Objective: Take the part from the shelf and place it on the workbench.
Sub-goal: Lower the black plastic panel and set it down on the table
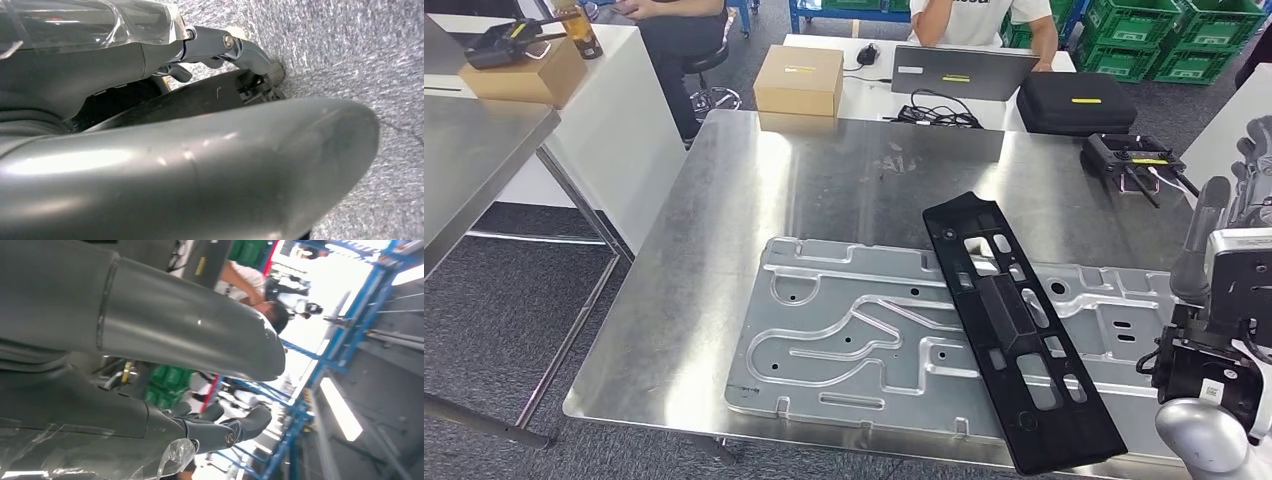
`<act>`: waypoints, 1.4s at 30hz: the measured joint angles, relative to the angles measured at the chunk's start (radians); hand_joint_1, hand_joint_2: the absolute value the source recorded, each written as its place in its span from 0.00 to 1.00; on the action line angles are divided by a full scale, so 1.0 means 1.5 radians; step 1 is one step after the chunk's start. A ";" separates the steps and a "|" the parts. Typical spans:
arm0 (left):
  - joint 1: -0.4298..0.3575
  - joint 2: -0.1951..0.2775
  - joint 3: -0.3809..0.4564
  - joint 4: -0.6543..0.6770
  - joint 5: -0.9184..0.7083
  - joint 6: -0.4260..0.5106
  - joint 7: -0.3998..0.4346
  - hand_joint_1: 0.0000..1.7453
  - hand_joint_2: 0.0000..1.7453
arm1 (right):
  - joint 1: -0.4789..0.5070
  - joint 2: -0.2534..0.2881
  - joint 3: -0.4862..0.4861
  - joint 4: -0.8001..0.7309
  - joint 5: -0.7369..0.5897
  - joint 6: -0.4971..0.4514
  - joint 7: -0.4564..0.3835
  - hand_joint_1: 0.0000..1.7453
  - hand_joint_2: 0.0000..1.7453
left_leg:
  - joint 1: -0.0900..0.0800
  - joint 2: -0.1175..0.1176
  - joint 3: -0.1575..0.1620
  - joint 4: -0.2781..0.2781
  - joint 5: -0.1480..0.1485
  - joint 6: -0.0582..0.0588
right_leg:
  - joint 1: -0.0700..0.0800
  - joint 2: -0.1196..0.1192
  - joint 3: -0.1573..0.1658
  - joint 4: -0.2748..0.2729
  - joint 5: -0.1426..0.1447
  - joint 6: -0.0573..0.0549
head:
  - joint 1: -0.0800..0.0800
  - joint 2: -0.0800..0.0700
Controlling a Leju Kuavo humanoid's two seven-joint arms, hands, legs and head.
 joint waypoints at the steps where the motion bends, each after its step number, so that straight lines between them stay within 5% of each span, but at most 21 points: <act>1: 0.000 0.000 0.000 0.000 0.001 0.002 0.002 0.00 0.00 | 0.006 0.003 -0.001 -0.001 -0.007 0.000 -0.009 0.00 0.00 | 0.000 0.000 -0.002 0.000 0.001 -0.001 | -0.001 0.000 -0.024 0.049 -0.020 0.003 | 0.000 0.000; 3: 0.001 0.001 0.000 0.000 0.003 0.003 0.004 0.00 0.00 | 0.025 0.014 -0.003 -0.006 -0.037 0.000 -0.039 0.00 0.00 | 0.002 0.000 -0.005 0.001 0.004 -0.006 | -0.005 0.000 -0.048 0.095 -0.025 0.008 | 0.000 0.000; 4: 0.001 0.001 0.000 0.000 0.004 0.004 0.004 0.00 0.00 | 0.035 0.021 -0.005 -0.010 -0.057 0.000 -0.060 0.00 0.00 | 0.004 0.000 -0.006 0.001 0.006 -0.009 | -0.008 0.000 -0.040 0.076 -0.008 0.011 | 0.000 0.000; 7: 0.000 0.003 0.001 0.000 0.007 0.006 0.003 0.00 0.00 | 0.063 0.046 -0.013 -0.024 -0.114 0.000 -0.121 0.00 0.00 | 0.008 -0.002 -0.013 0.009 0.010 -0.024 | -0.018 0.002 0.016 -0.055 0.060 0.022 | 0.001 0.000; 9: 0.000 0.006 0.001 0.001 0.011 0.008 0.001 0.00 0.00 | 0.085 0.064 -0.017 -0.031 -0.150 0.000 -0.157 0.00 0.00 | 0.006 -0.003 -0.018 0.011 0.016 -0.035 | -0.019 0.004 0.023 -0.082 0.074 0.013 | 0.001 0.000; 12: 0.001 0.008 0.001 0.001 0.018 0.009 -0.005 0.00 0.00 | 0.126 0.091 -0.020 -0.042 -0.211 0.000 -0.233 0.00 0.00 | 0.009 -0.001 -0.025 0.013 0.017 -0.043 | -0.015 0.000 0.009 -0.076 0.087 -0.013 | 0.000 0.000; 14: 0.000 0.008 0.002 0.001 0.021 0.010 -0.008 0.00 0.00 | 0.150 0.107 -0.020 -0.049 -0.238 0.000 -0.279 0.00 0.00 | 0.010 0.004 -0.044 0.066 -0.030 -0.048 | -0.012 -0.004 -0.004 -0.075 0.097 -0.027 | 0.000 0.000; 16: -0.003 0.008 0.003 0.001 0.024 0.010 -0.009 0.00 0.00 | 0.174 0.122 -0.019 -0.054 -0.259 0.000 -0.315 0.00 0.00 | 0.009 0.007 -0.070 0.166 -0.100 -0.048 | -0.006 -0.006 -0.019 -0.075 0.107 -0.035 | 0.000 0.000; 18: -0.004 0.008 0.003 0.001 0.028 0.010 -0.009 0.00 0.00 | 0.195 0.134 -0.014 -0.056 -0.275 0.001 -0.346 0.00 0.00 | 0.006 0.007 -0.069 0.223 -0.134 -0.043 | 0.002 -0.008 -0.033 -0.074 0.117 -0.039 | 0.000 0.000; 20: 0.001 0.008 0.003 0.001 0.031 0.010 -0.008 0.00 0.00 | 0.209 0.143 -0.007 -0.056 -0.284 0.001 -0.367 0.00 0.00 | -0.002 0.007 -0.014 0.169 -0.124 -0.028 | 0.012 -0.008 -0.046 -0.074 0.127 -0.042 | 0.000 0.000; 22: 0.007 0.010 0.003 0.001 0.034 0.010 -0.007 0.00 0.00 | 0.219 0.151 0.000 -0.057 -0.293 0.001 -0.382 0.00 0.00 | -0.015 0.009 0.063 0.058 -0.102 -0.003 | 0.019 -0.008 -0.056 -0.074 0.137 -0.044 | 0.000 0.000; 24: 0.010 0.013 0.003 0.001 0.037 0.011 -0.008 0.00 0.00 | 0.228 0.157 0.009 -0.057 -0.302 0.001 -0.393 0.00 0.00 | -0.025 0.014 0.096 -0.002 -0.090 0.009 | 0.020 -0.010 -0.063 -0.074 0.146 -0.042 | 0.001 0.000; 27: 0.015 0.014 0.004 0.002 0.039 0.012 -0.008 0.00 0.00 | 0.236 0.166 0.025 -0.056 -0.310 0.001 -0.404 0.00 0.00 | -0.025 0.016 0.088 -0.013 -0.072 0.006 | 0.018 -0.012 -0.070 -0.072 0.153 -0.036 | 0.002 0.000; 29: 0.016 0.014 0.004 0.002 0.039 0.011 -0.005 0.00 0.00 | 0.239 0.170 0.035 -0.055 -0.315 0.001 -0.410 0.00 0.00 | -0.019 0.017 0.078 -0.020 -0.055 0.005 | 0.017 -0.007 -0.084 -0.038 0.114 -0.028 | 0.003 0.000; 32: 0.017 0.014 0.004 0.002 0.037 0.009 0.002 0.00 0.00 | 0.245 0.174 0.048 -0.052 -0.321 0.001 -0.416 0.00 0.00 | -0.013 0.017 0.052 -0.019 -0.034 0.002 | 0.009 -0.004 -0.116 0.083 0.023 -0.016 | 0.005 0.000; 34: 0.016 0.014 0.004 0.002 0.036 0.009 0.008 0.00 0.00 | 0.247 0.177 0.058 -0.050 -0.323 0.001 -0.419 0.00 0.00 | -0.009 0.018 0.033 -0.016 -0.020 -0.004 | 0.001 -0.004 -0.109 0.121 0.029 -0.006 | 0.006 0.000; 36: 0.015 0.014 0.004 0.002 0.032 0.009 0.013 0.00 0.00 | 0.247 0.179 0.066 -0.047 -0.327 0.002 -0.421 0.00 0.00 | -0.002 0.018 0.011 -0.006 -0.010 -0.012 | -0.008 -0.004 -0.057 0.067 0.072 0.007 | 0.006 0.000; 38: 0.012 0.017 0.004 0.002 0.028 0.010 0.018 0.00 0.00 | 0.247 0.182 0.072 -0.044 -0.331 0.002 -0.424 0.00 0.00 | 0.001 0.016 -0.008 0.012 -0.004 -0.021 | -0.012 -0.001 0.005 -0.024 0.076 0.015 | 0.008 0.000; 40: 0.011 0.019 0.004 0.002 0.026 0.009 0.020 0.00 0.00 | 0.245 0.184 0.077 -0.041 -0.333 0.003 -0.427 0.00 0.00 | -0.001 0.015 -0.019 0.024 0.002 -0.028 | -0.010 0.001 0.027 -0.064 0.058 0.005 | 0.009 0.000; 42: 0.012 0.020 0.004 0.003 0.026 0.009 0.023 0.00 0.00 | 0.245 0.187 0.082 -0.038 -0.337 0.004 -0.428 0.00 0.00 | 0.001 0.015 -0.025 0.028 0.008 -0.035 | -0.008 -0.002 0.017 -0.062 0.063 -0.013 | 0.008 0.000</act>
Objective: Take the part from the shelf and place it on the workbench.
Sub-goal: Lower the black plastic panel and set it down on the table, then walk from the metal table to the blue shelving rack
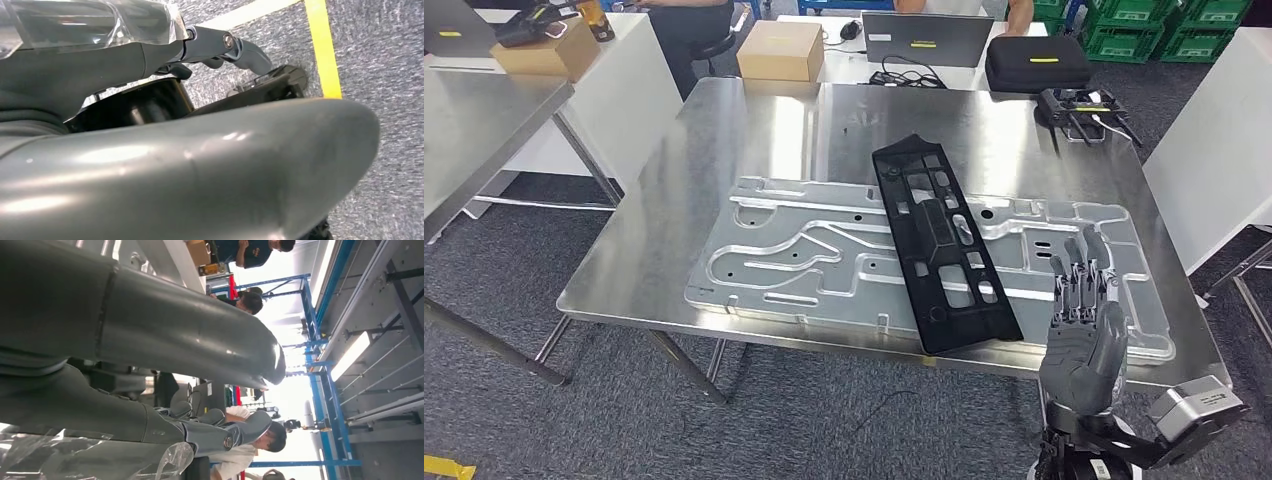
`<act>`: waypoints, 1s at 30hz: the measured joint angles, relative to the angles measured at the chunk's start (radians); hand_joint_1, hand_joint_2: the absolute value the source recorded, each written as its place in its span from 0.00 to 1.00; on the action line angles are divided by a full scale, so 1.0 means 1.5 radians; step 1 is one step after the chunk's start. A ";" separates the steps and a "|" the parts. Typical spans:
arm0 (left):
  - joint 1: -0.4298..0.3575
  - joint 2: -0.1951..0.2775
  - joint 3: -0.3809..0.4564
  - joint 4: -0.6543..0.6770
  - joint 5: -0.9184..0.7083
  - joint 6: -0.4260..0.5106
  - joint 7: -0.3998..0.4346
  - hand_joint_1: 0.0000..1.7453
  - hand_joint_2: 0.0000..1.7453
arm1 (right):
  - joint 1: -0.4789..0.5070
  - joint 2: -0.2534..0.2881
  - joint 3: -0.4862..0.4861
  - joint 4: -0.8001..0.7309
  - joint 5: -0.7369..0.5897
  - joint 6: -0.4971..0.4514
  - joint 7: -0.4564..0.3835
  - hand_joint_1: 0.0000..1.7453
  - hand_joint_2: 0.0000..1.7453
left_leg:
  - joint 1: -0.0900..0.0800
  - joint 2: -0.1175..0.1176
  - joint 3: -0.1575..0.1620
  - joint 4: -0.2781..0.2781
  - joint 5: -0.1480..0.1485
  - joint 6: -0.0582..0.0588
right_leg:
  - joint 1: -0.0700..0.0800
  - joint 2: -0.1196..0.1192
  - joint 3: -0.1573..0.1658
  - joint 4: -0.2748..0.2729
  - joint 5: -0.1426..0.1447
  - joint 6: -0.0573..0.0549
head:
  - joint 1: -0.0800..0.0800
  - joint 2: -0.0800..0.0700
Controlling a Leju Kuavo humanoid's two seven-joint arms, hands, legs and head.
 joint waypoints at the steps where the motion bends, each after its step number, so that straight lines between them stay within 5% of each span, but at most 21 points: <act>1: 0.000 0.001 0.000 0.000 0.000 0.000 0.002 0.00 0.00 | 0.000 0.001 0.003 0.002 -0.003 0.001 0.000 0.00 0.00 | 0.002 0.000 -0.006 0.009 -0.010 -0.003 | 0.001 -0.002 -0.006 0.001 0.006 -0.009 | 0.000 0.000; 3: 0.000 0.001 0.000 0.000 0.001 0.000 0.004 0.00 0.00 | -0.001 0.003 0.007 0.006 -0.007 0.004 -0.001 0.00 0.00 | 0.004 -0.001 -0.025 0.065 -0.068 -0.010 | 0.002 -0.005 -0.024 0.001 0.021 -0.023 | 0.000 0.000; 5: 0.001 0.002 0.000 0.000 0.001 0.000 0.005 0.00 0.00 | -0.002 0.005 0.012 0.009 -0.008 0.006 -0.002 0.00 0.00 | 0.004 -0.001 -0.047 0.158 -0.133 -0.014 | 0.005 -0.005 -0.045 0.002 0.037 -0.028 | 0.000 0.000; 7: 0.002 0.003 0.000 0.000 0.001 -0.001 0.007 0.00 0.00 | -0.002 0.008 0.017 0.013 -0.009 0.008 -0.002 0.00 0.00 | 0.003 -0.001 -0.043 0.207 -0.143 -0.010 | 0.010 -0.005 -0.066 0.002 0.053 -0.030 | 0.000 0.000; 8: 0.003 0.003 0.000 0.000 0.001 -0.002 0.008 0.00 0.00 | -0.002 0.009 0.019 0.015 -0.009 0.009 -0.002 0.00 0.00 | 0.001 -0.001 -0.024 0.195 -0.129 -0.004 | 0.013 -0.005 -0.076 0.002 0.061 -0.030 | 0.000 0.000; 10: 0.005 0.004 0.000 0.000 0.005 -0.005 0.013 0.00 0.00 | -0.006 0.011 0.023 0.018 -0.010 0.010 -0.002 0.00 0.00 | -0.008 -0.001 0.045 0.108 -0.103 0.015 | 0.018 -0.004 -0.093 0.002 0.076 -0.031 | 0.000 0.000; 12: 0.005 0.005 0.000 0.000 0.014 -0.009 0.017 0.00 0.00 | -0.012 0.015 0.029 0.022 -0.012 0.012 -0.002 0.00 0.00 | -0.018 0.000 0.112 0.007 -0.106 0.032 | 0.018 -0.007 -0.102 0.000 0.090 -0.027 | 0.000 0.000; 13: 0.004 0.006 0.000 0.000 0.018 -0.010 0.018 0.00 0.00 | -0.015 0.018 0.032 0.024 -0.013 0.013 -0.002 0.00 0.00 | -0.022 0.001 0.128 -0.020 -0.109 0.037 | 0.016 -0.010 -0.102 -0.003 0.097 -0.023 | 0.000 0.000; 15: 0.005 0.006 0.000 0.000 0.024 -0.012 0.020 0.00 0.00 | -0.020 0.021 0.038 0.029 -0.014 0.015 -0.002 0.00 0.00 | -0.024 0.002 0.124 -0.035 -0.096 0.041 | 0.013 -0.014 -0.102 -0.011 0.111 -0.013 | 0.000 0.000; 17: 0.005 0.006 0.001 0.000 0.030 -0.013 0.021 0.00 0.00 | -0.027 0.025 0.045 0.034 -0.015 0.019 -0.002 0.00 0.00 | -0.021 0.001 0.113 -0.049 -0.071 0.045 | 0.013 -0.010 -0.109 0.001 0.087 -0.006 | 0.000 0.000; 20: 0.006 0.007 0.002 0.000 0.038 -0.021 0.022 0.00 0.00 | -0.047 0.032 0.061 0.050 -0.019 0.027 0.003 0.00 0.00 | -0.019 0.001 0.083 -0.054 -0.039 0.044 | 0.012 -0.005 -0.133 0.107 -0.017 0.002 | 0.001 0.000; 21: 0.006 0.007 0.002 0.000 0.039 -0.026 0.022 0.00 0.00 | -0.057 0.036 0.069 0.057 -0.019 0.029 0.006 0.00 0.00 | -0.019 0.002 0.071 -0.053 -0.030 0.043 | 0.012 -0.005 -0.138 0.148 -0.033 0.005 | 0.002 0.000; 23: 0.006 0.007 0.003 0.000 0.037 -0.031 0.026 0.00 0.00 | -0.076 0.045 0.086 0.071 -0.015 0.031 0.013 0.00 0.00 | -0.019 0.005 0.045 -0.048 -0.012 0.040 | 0.011 -0.005 -0.123 0.182 -0.010 0.009 | 0.002 0.000; 25: 0.006 0.007 0.003 0.000 0.034 -0.034 0.028 0.00 0.00 | -0.093 0.052 0.101 0.080 -0.008 0.030 0.020 0.00 0.00 | -0.019 0.006 0.021 -0.040 0.004 0.037 | 0.011 -0.005 -0.063 0.125 0.026 0.009 | 0.002 0.000; 28: 0.005 0.007 0.003 0.000 0.033 -0.027 0.014 0.00 0.00 | -0.112 0.057 0.117 0.087 0.015 0.020 0.039 0.00 0.00 | -0.022 0.003 0.000 -0.025 0.016 0.028 | 0.015 -0.003 0.035 -0.016 -0.004 -0.004 | 0.002 0.000; 30: 0.006 0.007 0.003 0.000 0.035 -0.017 -0.004 0.00 0.00 | -0.115 0.058 0.124 0.089 0.042 0.009 0.056 0.00 0.00 | -0.021 0.000 -0.004 -0.025 0.025 0.022 | 0.017 -0.007 0.043 -0.038 -0.009 -0.018 | 0.001 0.000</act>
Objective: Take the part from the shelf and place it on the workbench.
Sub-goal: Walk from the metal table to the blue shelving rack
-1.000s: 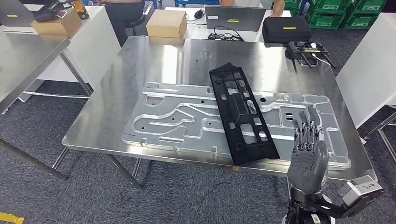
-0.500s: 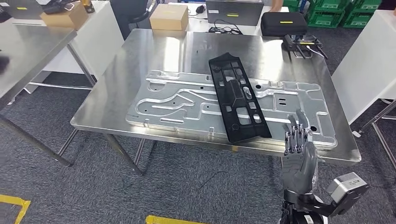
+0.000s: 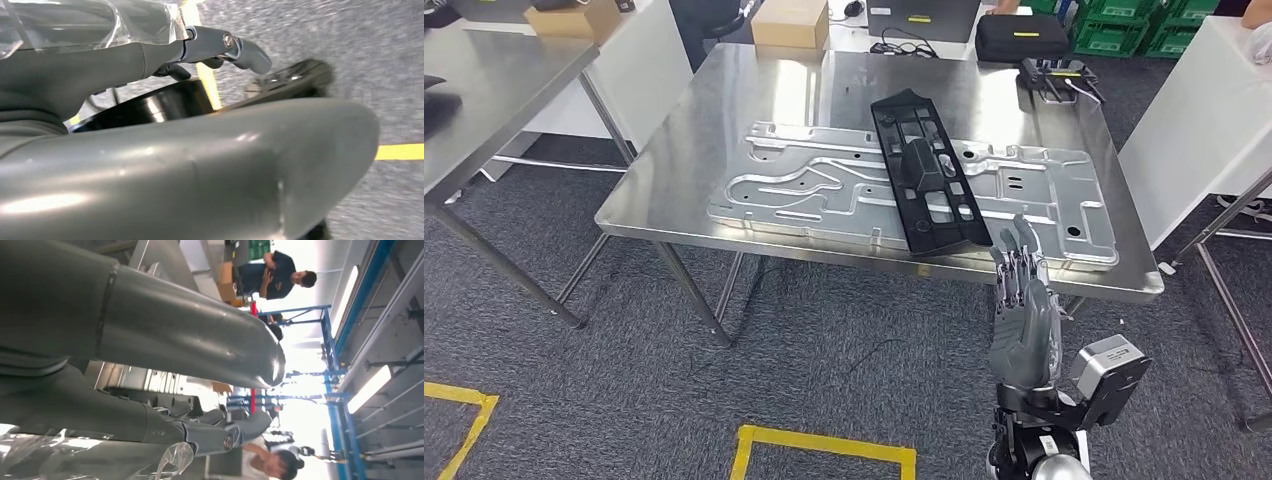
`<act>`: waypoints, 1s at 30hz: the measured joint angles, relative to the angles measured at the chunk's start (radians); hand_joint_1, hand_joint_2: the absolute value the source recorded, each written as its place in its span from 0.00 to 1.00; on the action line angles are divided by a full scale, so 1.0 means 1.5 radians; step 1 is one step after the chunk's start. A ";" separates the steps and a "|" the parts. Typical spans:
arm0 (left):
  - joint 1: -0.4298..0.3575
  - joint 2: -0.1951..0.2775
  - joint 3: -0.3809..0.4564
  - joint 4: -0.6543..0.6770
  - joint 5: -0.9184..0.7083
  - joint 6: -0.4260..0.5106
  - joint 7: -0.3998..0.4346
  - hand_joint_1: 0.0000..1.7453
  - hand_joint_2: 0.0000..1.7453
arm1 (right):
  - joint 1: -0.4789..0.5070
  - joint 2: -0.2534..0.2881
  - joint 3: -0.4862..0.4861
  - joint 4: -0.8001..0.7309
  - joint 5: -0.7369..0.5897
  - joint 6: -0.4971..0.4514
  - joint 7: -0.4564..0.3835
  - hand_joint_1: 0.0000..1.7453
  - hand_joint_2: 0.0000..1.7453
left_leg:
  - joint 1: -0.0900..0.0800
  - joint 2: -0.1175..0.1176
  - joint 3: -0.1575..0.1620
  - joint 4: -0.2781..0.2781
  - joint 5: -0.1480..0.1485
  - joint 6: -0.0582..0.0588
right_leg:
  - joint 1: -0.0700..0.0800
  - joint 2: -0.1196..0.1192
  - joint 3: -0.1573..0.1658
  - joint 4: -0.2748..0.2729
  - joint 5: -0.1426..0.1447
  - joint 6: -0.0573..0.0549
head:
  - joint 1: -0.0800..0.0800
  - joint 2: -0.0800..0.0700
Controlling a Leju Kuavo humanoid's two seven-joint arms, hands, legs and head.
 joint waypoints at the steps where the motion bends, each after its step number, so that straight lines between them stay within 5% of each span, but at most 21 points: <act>1: 0.001 0.000 0.000 0.000 0.001 0.006 -0.008 0.00 0.00 | 0.000 0.000 0.003 0.001 0.011 -0.004 0.006 0.00 0.00 | 0.002 -0.002 -0.003 0.004 -0.002 -0.004 | -0.001 -0.004 -0.003 -0.001 0.005 -0.005 | 0.000 0.000; 2: 0.003 0.000 0.000 0.000 0.001 0.011 -0.015 0.00 0.00 | -0.001 0.000 0.005 0.002 0.019 -0.006 0.009 0.00 0.00 | 0.004 -0.004 -0.010 0.017 -0.016 -0.009 | -0.002 -0.008 -0.006 -0.002 0.012 -0.010 | 0.000 0.000; 4: 0.005 -0.001 0.001 0.000 0.001 0.019 -0.025 0.00 0.00 | 0.000 0.000 0.010 0.003 0.025 -0.006 0.013 0.00 0.00 | 0.012 -0.005 -0.038 0.089 -0.075 -0.023 | -0.005 -0.013 -0.019 -0.002 0.024 -0.016 | 0.000 0.000; 6: 0.007 -0.002 0.003 0.000 0.003 0.023 -0.024 0.00 0.00 | 0.000 0.000 0.013 0.005 0.025 -0.004 0.014 0.00 0.00 | 0.023 -0.005 -0.068 0.184 -0.124 -0.035 | -0.008 -0.017 -0.032 -0.002 0.034 -0.014 | 0.000 0.000; 7: 0.008 -0.001 0.004 0.000 0.003 0.026 -0.020 0.00 0.00 | 0.001 0.000 0.015 0.005 0.023 -0.002 0.015 0.00 0.00 | 0.028 -0.005 -0.071 0.210 -0.130 -0.040 | -0.009 -0.020 -0.038 -0.001 0.038 -0.012 | 0.000 0.000; 9: 0.009 -0.001 0.004 0.000 0.004 0.029 -0.010 0.00 0.00 | 0.003 0.000 0.016 0.006 0.021 0.002 0.015 0.00 0.00 | 0.034 -0.001 -0.035 0.176 -0.108 -0.048 | -0.014 -0.028 -0.044 -0.001 0.043 -0.006 | 0.000 0.000; 11: 0.009 -0.002 0.005 0.000 0.005 0.031 -0.003 0.00 0.00 | 0.003 0.000 0.016 0.006 0.020 0.003 0.016 0.00 0.00 | 0.037 0.019 0.035 0.071 -0.080 -0.052 | -0.017 -0.038 -0.046 0.000 0.045 0.001 | 0.000 0.000; 13: 0.009 -0.001 0.005 0.000 0.005 0.032 0.005 0.00 0.00 | 0.004 0.000 0.017 0.006 0.017 0.005 0.016 0.00 0.00 | 0.033 0.033 0.071 0.008 -0.071 -0.045 | -0.016 -0.047 -0.046 0.000 0.046 0.010 | 0.001 0.000; 15: 0.009 -0.001 0.006 0.001 0.005 0.031 0.017 0.00 0.00 | 0.005 0.000 0.017 0.006 0.012 0.009 0.014 0.00 0.00 | 0.028 0.024 0.067 0.004 -0.072 -0.031 | -0.015 -0.057 -0.046 0.000 0.048 0.020 | 0.004 0.000; 18: 0.009 -0.003 0.007 0.001 0.005 0.028 0.036 0.00 0.00 | 0.013 -0.001 0.017 0.006 0.002 0.014 0.005 0.00 0.00 | 0.029 0.005 0.062 0.001 -0.066 -0.012 | -0.019 -0.031 -0.064 0.043 0.016 0.028 | 0.007 0.000; 21: 0.009 -0.005 0.007 0.001 0.000 0.027 0.040 0.00 0.00 | 0.026 -0.002 0.017 0.007 -0.006 0.017 -0.005 0.00 0.00 | 0.022 -0.015 0.057 0.001 -0.061 0.000 | -0.015 0.001 -0.135 0.188 -0.050 0.024 | 0.009 0.000; 23: 0.009 -0.006 0.007 0.001 -0.002 0.029 0.039 0.00 0.00 | 0.034 -0.003 0.017 0.009 -0.012 0.021 -0.011 0.00 0.00 | 0.015 -0.032 0.055 0.001 -0.059 0.003 | -0.010 0.005 -0.156 0.221 -0.046 0.018 | 0.009 0.000; 24: 0.010 -0.006 0.007 0.001 -0.002 0.030 0.039 0.00 0.00 | 0.036 -0.003 0.016 0.009 -0.014 0.024 -0.013 0.00 0.00 | 0.012 -0.040 0.055 0.001 -0.058 0.004 | -0.007 0.007 -0.146 0.194 -0.025 0.013 | 0.009 0.000; 26: 0.010 -0.007 0.007 0.001 -0.003 0.032 0.037 0.00 0.50 | 0.038 -0.004 0.016 0.010 -0.017 0.027 -0.016 0.00 0.00 | 0.007 -0.056 0.056 0.002 -0.057 0.004 | -0.003 0.031 -0.102 0.096 0.025 0.001 | 0.009 0.000; 28: 0.008 -0.008 0.007 0.001 -0.005 0.032 0.034 0.00 1.00 | 0.040 -0.004 0.015 0.011 -0.019 0.029 -0.019 0.00 0.00 | 0.004 -0.069 0.052 0.004 -0.055 0.002 | -0.002 0.052 -0.073 0.030 0.048 -0.004 | 0.009 0.000; 30: 0.008 -0.008 0.007 0.001 -0.009 0.033 0.032 0.00 1.00 | 0.041 -0.004 0.015 0.011 -0.022 0.031 -0.021 0.00 0.00 | 0.005 -0.082 0.047 0.005 -0.052 -0.003 | -0.001 0.045 -0.071 0.019 0.050 -0.005 | 0.009 0.000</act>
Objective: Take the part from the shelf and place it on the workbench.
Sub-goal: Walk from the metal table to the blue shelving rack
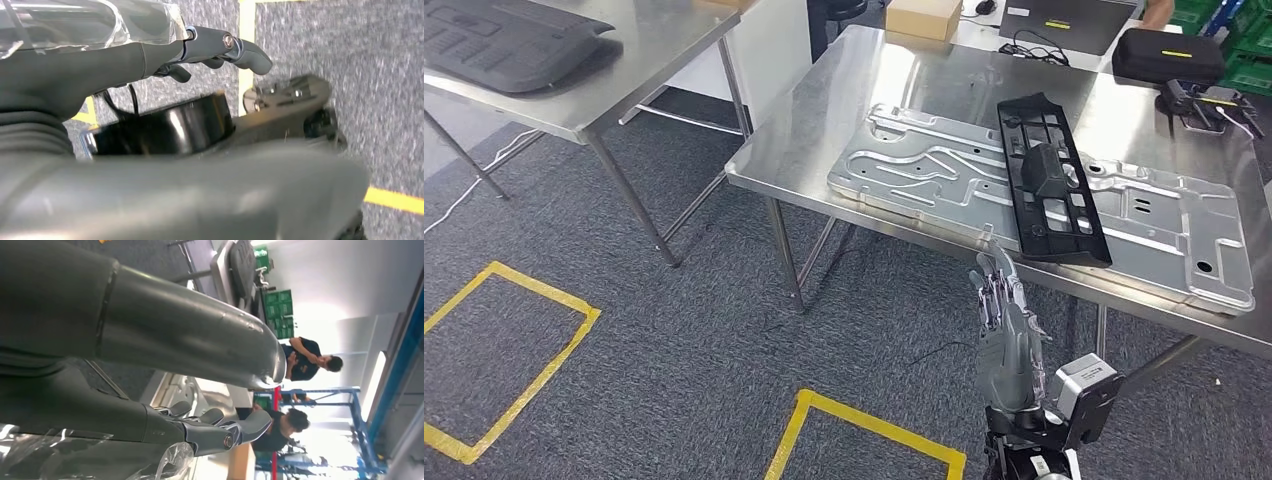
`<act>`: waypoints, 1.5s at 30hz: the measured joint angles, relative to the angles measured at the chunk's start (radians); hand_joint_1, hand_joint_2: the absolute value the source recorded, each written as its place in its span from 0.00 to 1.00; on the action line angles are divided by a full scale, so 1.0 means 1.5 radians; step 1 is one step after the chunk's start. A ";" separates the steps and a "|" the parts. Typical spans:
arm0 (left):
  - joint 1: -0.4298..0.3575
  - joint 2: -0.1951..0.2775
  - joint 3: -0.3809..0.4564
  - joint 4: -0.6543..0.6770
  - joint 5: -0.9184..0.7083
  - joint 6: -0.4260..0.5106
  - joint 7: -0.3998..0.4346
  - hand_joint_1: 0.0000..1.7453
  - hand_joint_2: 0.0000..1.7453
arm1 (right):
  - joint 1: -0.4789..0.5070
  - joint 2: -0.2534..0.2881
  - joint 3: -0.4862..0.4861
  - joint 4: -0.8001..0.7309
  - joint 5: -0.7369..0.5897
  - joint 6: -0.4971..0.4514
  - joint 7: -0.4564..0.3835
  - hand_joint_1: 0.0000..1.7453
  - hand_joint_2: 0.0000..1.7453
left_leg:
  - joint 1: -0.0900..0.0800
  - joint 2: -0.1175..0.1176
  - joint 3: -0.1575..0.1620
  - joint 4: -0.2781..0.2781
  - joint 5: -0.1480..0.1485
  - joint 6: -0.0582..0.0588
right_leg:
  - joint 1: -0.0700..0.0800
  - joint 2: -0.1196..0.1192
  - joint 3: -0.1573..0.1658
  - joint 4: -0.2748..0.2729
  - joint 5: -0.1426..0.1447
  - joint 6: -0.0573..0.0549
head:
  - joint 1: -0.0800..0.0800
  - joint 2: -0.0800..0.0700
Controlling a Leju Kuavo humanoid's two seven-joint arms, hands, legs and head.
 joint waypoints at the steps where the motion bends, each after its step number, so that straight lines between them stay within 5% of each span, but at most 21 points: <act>1: 0.001 0.001 0.000 0.000 -0.001 0.001 0.000 0.00 1.00 | 0.001 0.000 0.000 0.000 -0.001 0.001 -0.001 0.00 0.00 | 0.001 -0.002 -0.002 0.002 0.000 -0.002 | -0.001 -0.009 0.000 -0.001 0.001 -0.002 | 0.000 0.000; 3: 0.002 0.001 0.000 0.000 -0.003 0.003 0.000 0.00 1.00 | 0.002 0.000 -0.002 0.000 -0.002 0.001 -0.003 0.00 0.00 | 0.001 0.019 -0.018 0.034 -0.021 -0.011 | -0.004 -0.026 0.001 -0.004 0.004 -0.006 | -0.001 0.000; 5: 0.001 0.001 0.000 0.000 -0.005 0.005 0.000 0.00 1.00 | 0.007 -0.001 -0.005 0.001 -0.003 0.001 -0.004 0.00 0.00 | 0.006 0.053 -0.056 0.117 -0.066 -0.022 | -0.005 -0.042 0.001 -0.005 0.004 -0.008 | -0.002 0.000; 7: 0.001 0.001 0.000 0.000 -0.009 0.008 0.002 0.00 1.00 | 0.013 -0.002 -0.009 0.000 -0.003 -0.002 -0.005 0.00 0.00 | 0.015 0.066 -0.094 0.199 -0.098 -0.031 | -0.006 -0.059 0.000 -0.005 0.004 -0.008 | -0.002 0.000; 8: 0.001 0.001 0.000 0.000 -0.012 0.010 0.003 0.00 1.00 | 0.016 -0.002 -0.011 0.000 -0.003 -0.004 -0.005 0.00 0.00 | 0.018 0.070 -0.098 0.209 -0.097 -0.034 | -0.006 -0.068 0.000 -0.005 0.004 -0.007 | -0.002 0.000; 11: 0.001 0.002 -0.001 0.000 -0.014 0.020 0.003 0.00 1.00 | 0.021 -0.005 -0.021 -0.008 -0.008 -0.017 -0.006 0.00 0.00 | 0.024 0.096 -0.037 0.094 -0.042 -0.038 | -0.008 -0.091 0.004 -0.005 0.000 -0.001 | -0.002 0.000; 14: -0.001 0.002 -0.001 0.000 -0.015 0.027 -0.004 0.00 1.00 | 0.030 -0.011 -0.038 -0.021 -0.016 -0.031 -0.010 0.00 0.00 | 0.019 0.121 0.005 0.009 -0.020 -0.027 | -0.004 -0.109 0.008 -0.004 -0.005 0.010 | 0.000 0.000; 16: -0.001 0.002 -0.001 0.000 -0.016 0.028 -0.005 0.00 1.00 | 0.040 -0.015 -0.049 -0.029 -0.023 -0.037 -0.014 0.00 0.00 | 0.016 0.107 0.002 0.008 -0.019 -0.016 | -0.004 -0.118 0.011 -0.004 -0.007 0.018 | 0.001 0.000; 18: 0.000 0.001 -0.001 0.000 -0.016 0.029 -0.004 0.00 1.00 | 0.052 -0.018 -0.060 -0.034 -0.032 -0.040 -0.021 0.00 0.00 | 0.017 0.092 0.002 0.005 -0.015 -0.006 | -0.008 -0.097 0.004 0.016 -0.025 0.025 | 0.001 0.000; 20: -0.001 0.000 -0.001 0.000 -0.018 0.028 0.001 0.00 0.50 | 0.068 -0.023 -0.071 -0.038 -0.042 -0.042 -0.027 0.00 0.00 | 0.018 0.077 0.002 0.004 -0.012 0.001 | -0.009 -0.057 -0.031 0.095 -0.070 0.028 | 0.002 0.000; 22: -0.002 -0.001 -0.002 0.000 -0.021 0.026 0.008 0.00 0.00 | 0.082 -0.027 -0.079 -0.039 -0.053 -0.043 -0.032 0.00 0.00 | 0.016 0.059 0.001 0.004 -0.011 0.005 | -0.008 -0.041 -0.080 0.191 -0.107 0.028 | 0.002 0.000; 24: -0.001 -0.001 -0.003 0.000 -0.025 0.025 0.013 0.00 0.00 | 0.093 -0.028 -0.084 -0.039 -0.060 -0.040 -0.037 0.00 0.00 | 0.015 0.040 0.001 0.005 -0.011 0.006 | -0.007 -0.038 -0.091 0.203 -0.093 0.026 | 0.002 0.000; 28: -0.003 -0.001 -0.006 0.000 -0.030 0.029 0.017 0.00 0.00 | 0.105 -0.030 -0.092 -0.039 -0.064 -0.030 -0.039 0.00 0.00 | 0.013 0.004 0.001 0.009 -0.011 0.002 | -0.010 0.003 -0.015 0.027 -0.008 0.019 | 0.002 0.000; 31: -0.005 0.000 -0.010 0.000 -0.036 0.037 0.032 0.00 0.00 | 0.111 -0.030 -0.096 -0.038 -0.065 -0.024 -0.040 0.00 0.00 | 0.013 -0.017 -0.007 0.009 -0.009 -0.009 | -0.009 -0.002 -0.008 0.006 -0.003 0.013 | 0.002 0.000; 34: -0.003 0.002 -0.014 0.000 -0.040 0.044 0.057 0.00 0.00 | 0.118 -0.030 -0.098 -0.036 -0.068 -0.021 -0.040 0.00 0.00 | 0.014 0.016 -0.028 0.052 -0.036 -0.020 | -0.012 -0.029 -0.006 0.002 -0.001 0.002 | 0.000 0.000; 37: -0.003 0.003 -0.016 0.000 -0.041 0.044 0.077 0.00 0.00 | 0.130 -0.030 -0.103 -0.032 -0.072 -0.018 -0.040 0.00 0.00 | 0.019 0.063 -0.093 0.189 -0.100 -0.030 | -0.011 -0.055 -0.005 0.002 -0.003 -0.003 | 0.000 0.000; 39: -0.004 0.003 -0.017 0.000 -0.040 0.040 0.091 0.00 0.00 | 0.136 -0.030 -0.105 -0.029 -0.073 -0.012 -0.040 0.00 0.00 | 0.023 0.071 -0.105 0.215 -0.100 -0.034 | -0.010 -0.074 -0.004 0.002 -0.005 -0.002 | 0.000 0.000; 40: -0.004 0.004 -0.017 0.000 -0.040 0.037 0.098 0.00 0.00 | 0.138 -0.030 -0.106 -0.027 -0.071 -0.008 -0.038 0.00 0.00 | 0.024 0.076 -0.089 0.185 -0.083 -0.035 | -0.011 -0.082 -0.002 0.002 -0.006 -0.001 | 0.000 0.000; 42: -0.004 0.005 -0.018 0.000 -0.039 0.034 0.110 0.00 0.50 | 0.140 -0.030 -0.106 -0.022 -0.064 0.004 -0.032 0.00 0.00 | 0.023 0.104 -0.032 0.079 -0.042 -0.033 | -0.009 -0.097 0.003 0.003 -0.010 0.005 | 0.000 0.000; 44: -0.006 0.005 -0.020 0.000 -0.038 0.032 0.114 0.00 1.00 | 0.143 -0.032 -0.107 -0.018 -0.060 0.015 -0.027 0.00 0.00 | 0.019 0.124 -0.001 0.018 -0.024 -0.028 | -0.006 -0.108 0.007 0.003 -0.014 0.011 | 0.000 0.000; 45: -0.006 0.005 -0.020 0.000 -0.038 0.032 0.115 0.00 1.00 | 0.143 -0.032 -0.107 -0.017 -0.060 0.018 -0.026 0.00 0.00 | 0.017 0.124 -0.001 0.014 -0.025 -0.026 | -0.004 -0.110 0.007 0.003 -0.015 0.013 | 0.001 0.000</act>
